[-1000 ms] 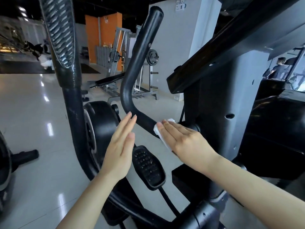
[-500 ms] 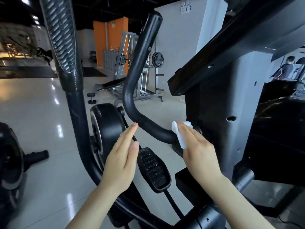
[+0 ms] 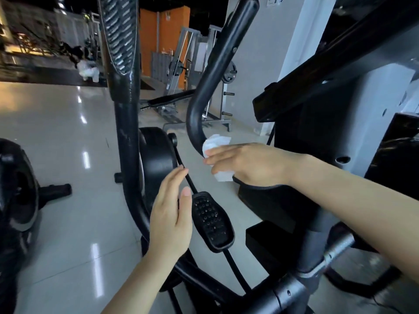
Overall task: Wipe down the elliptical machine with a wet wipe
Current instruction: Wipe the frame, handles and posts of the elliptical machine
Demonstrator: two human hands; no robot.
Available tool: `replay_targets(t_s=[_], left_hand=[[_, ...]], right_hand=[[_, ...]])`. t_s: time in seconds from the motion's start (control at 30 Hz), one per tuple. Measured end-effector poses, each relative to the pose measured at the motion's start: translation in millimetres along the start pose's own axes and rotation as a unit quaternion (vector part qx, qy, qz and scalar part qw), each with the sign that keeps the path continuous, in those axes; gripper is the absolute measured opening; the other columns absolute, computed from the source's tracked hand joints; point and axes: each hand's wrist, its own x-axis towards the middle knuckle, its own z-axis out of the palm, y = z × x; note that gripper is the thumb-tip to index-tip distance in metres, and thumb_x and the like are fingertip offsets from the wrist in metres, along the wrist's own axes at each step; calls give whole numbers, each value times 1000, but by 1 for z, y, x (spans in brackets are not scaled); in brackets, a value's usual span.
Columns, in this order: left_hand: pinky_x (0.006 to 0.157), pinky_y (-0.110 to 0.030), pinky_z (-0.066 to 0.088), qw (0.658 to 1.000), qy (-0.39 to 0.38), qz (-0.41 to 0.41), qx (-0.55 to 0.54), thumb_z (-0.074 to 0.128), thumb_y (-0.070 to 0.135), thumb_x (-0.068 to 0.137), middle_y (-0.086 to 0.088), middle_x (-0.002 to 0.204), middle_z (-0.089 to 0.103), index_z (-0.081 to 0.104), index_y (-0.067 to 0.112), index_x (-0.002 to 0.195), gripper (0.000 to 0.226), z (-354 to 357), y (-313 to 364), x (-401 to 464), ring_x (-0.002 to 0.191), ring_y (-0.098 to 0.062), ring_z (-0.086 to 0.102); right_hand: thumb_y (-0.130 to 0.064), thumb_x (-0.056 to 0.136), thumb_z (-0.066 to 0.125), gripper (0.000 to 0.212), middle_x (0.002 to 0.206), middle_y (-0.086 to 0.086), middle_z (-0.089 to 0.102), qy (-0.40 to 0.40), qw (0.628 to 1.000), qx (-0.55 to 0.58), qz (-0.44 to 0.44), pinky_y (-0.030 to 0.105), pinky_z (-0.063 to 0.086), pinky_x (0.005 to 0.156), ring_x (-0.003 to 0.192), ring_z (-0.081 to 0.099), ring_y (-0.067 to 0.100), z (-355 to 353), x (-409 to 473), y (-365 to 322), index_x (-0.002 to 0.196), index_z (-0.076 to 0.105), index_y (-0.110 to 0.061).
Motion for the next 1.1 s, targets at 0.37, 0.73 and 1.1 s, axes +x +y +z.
replay_targets(t_s=[0.37, 0.73, 1.1], left_hand=[[111, -6, 13, 995, -73, 57, 23, 25, 42, 100, 17, 152, 30, 36, 26, 146, 50, 31, 5, 14, 140, 10, 22], [118, -16, 12, 982, -66, 143, 106, 31, 29, 102, 0, 157, 26, 38, 10, 147, 49, 58, -4, 15, 146, -20, 25], [114, -7, 10, 978, -130, 124, 103, 26, 39, 101, 15, 160, 16, 24, 30, 149, 48, 44, 2, 16, 147, -3, 17]], right_hand=[[7, 84, 51, 39, 143, 2, 52, 75, 982, -123, -121, 35, 44, 107, 138, 40, 17, 28, -72, 13, 115, 68, -10], [13, 82, 55, 51, 140, 20, 50, 258, 932, -220, 126, 36, 49, 101, 131, 48, 31, 97, -123, -26, 132, 54, 2], [26, 68, 43, 58, 142, 14, 49, 491, 766, 81, 406, 6, 26, 107, 131, 41, 18, 128, -83, -64, 117, 63, 1]])
